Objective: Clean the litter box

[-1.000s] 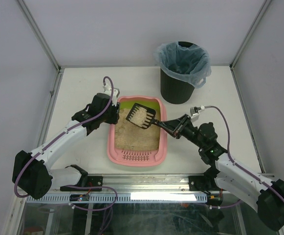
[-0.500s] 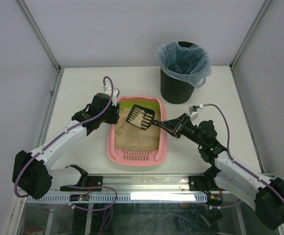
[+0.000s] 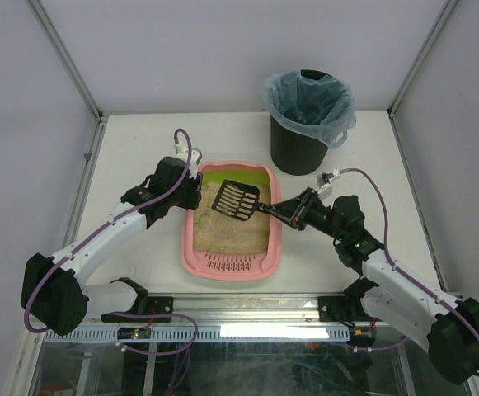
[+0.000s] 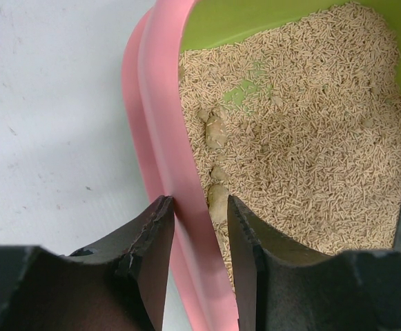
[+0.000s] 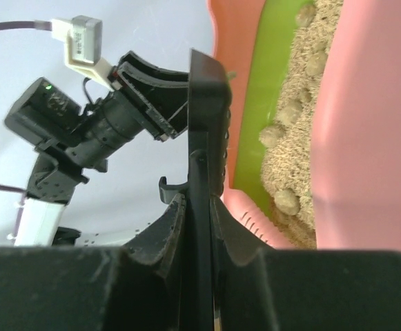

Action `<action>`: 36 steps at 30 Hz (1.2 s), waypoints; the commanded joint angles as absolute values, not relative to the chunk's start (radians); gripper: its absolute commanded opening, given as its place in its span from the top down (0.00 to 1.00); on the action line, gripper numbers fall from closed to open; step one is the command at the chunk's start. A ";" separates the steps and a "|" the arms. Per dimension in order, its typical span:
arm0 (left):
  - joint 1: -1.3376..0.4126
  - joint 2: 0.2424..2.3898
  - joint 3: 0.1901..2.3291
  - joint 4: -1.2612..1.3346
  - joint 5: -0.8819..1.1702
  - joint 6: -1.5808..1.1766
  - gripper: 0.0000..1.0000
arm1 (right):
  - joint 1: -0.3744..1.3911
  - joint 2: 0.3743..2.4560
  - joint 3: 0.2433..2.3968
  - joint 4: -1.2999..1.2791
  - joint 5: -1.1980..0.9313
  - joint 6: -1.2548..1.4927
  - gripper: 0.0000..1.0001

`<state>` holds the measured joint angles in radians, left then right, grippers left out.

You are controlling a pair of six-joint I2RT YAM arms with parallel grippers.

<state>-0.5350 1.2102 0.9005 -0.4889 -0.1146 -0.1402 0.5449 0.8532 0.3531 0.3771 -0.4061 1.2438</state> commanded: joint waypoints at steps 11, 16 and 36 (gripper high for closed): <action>-0.545 1.212 0.905 -0.459 -0.071 -0.140 0.61 | 0.623 0.970 0.660 -0.124 -0.271 0.952 1.00; -0.546 1.225 0.912 -0.459 -0.057 -0.141 0.62 | 0.649 1.113 0.937 -0.435 -0.128 0.761 1.00; -0.547 1.224 0.912 -0.459 -0.051 -0.141 0.64 | 0.777 1.672 1.676 -1.011 0.027 0.627 1.00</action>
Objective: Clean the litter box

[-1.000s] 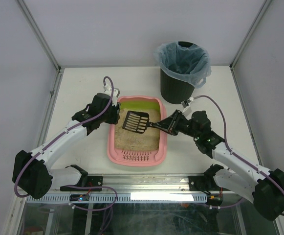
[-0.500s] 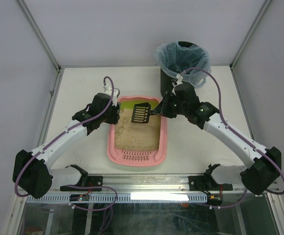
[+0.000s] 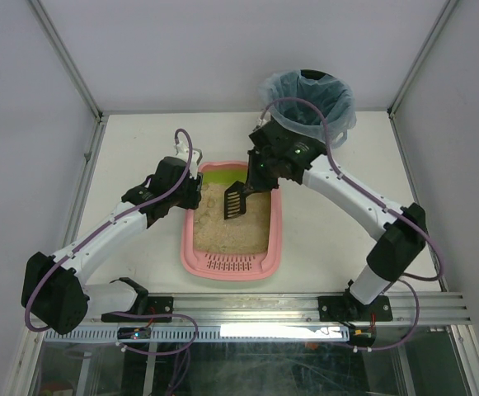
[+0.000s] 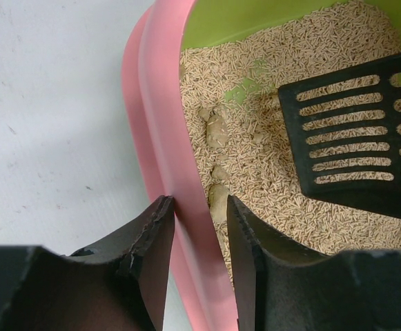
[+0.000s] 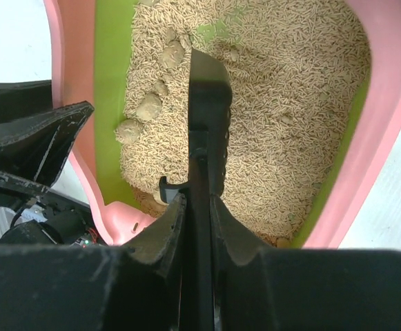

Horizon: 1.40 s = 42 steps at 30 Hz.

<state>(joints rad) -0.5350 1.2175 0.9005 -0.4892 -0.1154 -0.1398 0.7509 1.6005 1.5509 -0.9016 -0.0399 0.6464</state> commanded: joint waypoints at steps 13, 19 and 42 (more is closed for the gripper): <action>-0.547 1.213 0.908 -0.459 -0.048 -0.142 0.65 | 0.789 1.929 1.699 -0.993 0.003 0.662 1.00; -0.547 1.211 0.908 -0.459 -0.045 -0.143 0.65 | 0.789 1.922 1.501 -0.721 -0.184 0.689 1.00; -0.547 1.210 0.907 -0.458 -0.048 -0.142 0.65 | 0.762 1.479 1.030 -0.141 -0.226 0.846 1.00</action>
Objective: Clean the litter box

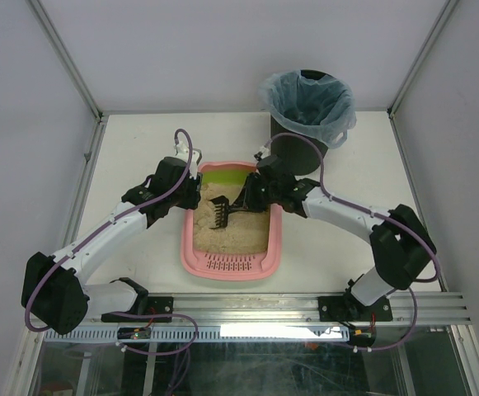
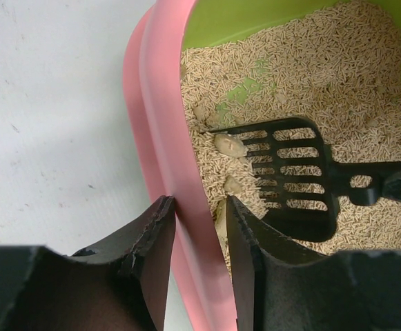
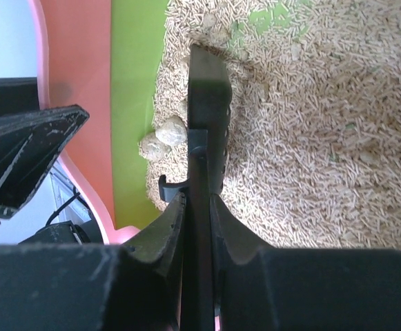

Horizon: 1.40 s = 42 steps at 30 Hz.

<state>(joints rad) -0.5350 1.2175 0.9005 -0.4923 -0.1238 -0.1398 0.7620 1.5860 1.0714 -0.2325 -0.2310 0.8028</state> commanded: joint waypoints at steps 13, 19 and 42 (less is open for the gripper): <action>-0.547 1.211 0.907 -0.459 -0.049 -0.140 0.65 | 0.688 1.239 0.829 -0.024 -0.255 0.944 1.00; -0.546 1.211 0.907 -0.459 -0.053 -0.141 0.65 | 0.659 1.095 0.678 0.062 -0.306 1.010 1.00; -0.546 1.215 0.909 -0.459 -0.050 -0.140 0.65 | 0.478 0.687 0.295 0.370 -0.360 1.336 1.00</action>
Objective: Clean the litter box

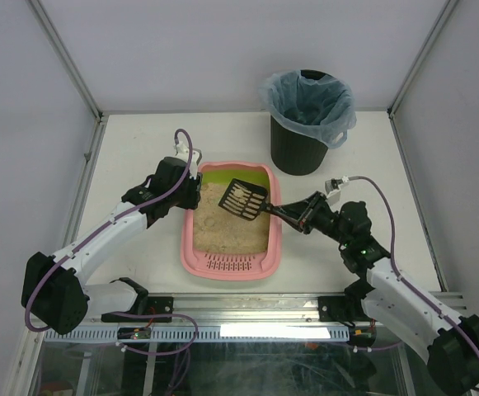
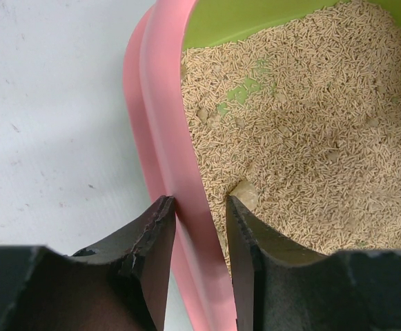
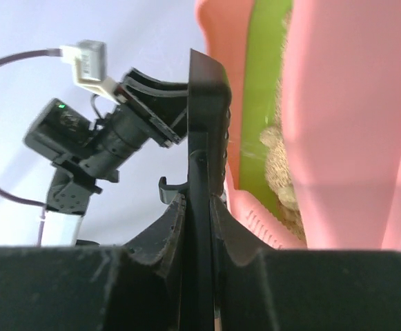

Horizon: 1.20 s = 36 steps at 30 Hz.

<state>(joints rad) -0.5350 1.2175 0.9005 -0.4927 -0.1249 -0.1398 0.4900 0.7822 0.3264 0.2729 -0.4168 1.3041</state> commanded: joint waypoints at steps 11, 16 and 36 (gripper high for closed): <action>-0.547 1.217 0.906 -0.459 -0.063 -0.140 0.65 | 0.460 0.827 0.417 0.359 -0.625 1.183 1.00; -0.546 1.220 0.910 -0.458 -0.063 -0.139 0.65 | 0.427 0.740 0.331 0.418 -0.525 1.276 1.00; -0.546 1.225 0.915 -0.459 -0.066 -0.138 0.65 | 0.415 0.808 0.463 0.287 -0.578 1.210 1.00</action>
<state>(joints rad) -0.5350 1.2182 0.9005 -0.4927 -0.1287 -0.1398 0.4274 0.8551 0.4229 0.2642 -0.6189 1.2003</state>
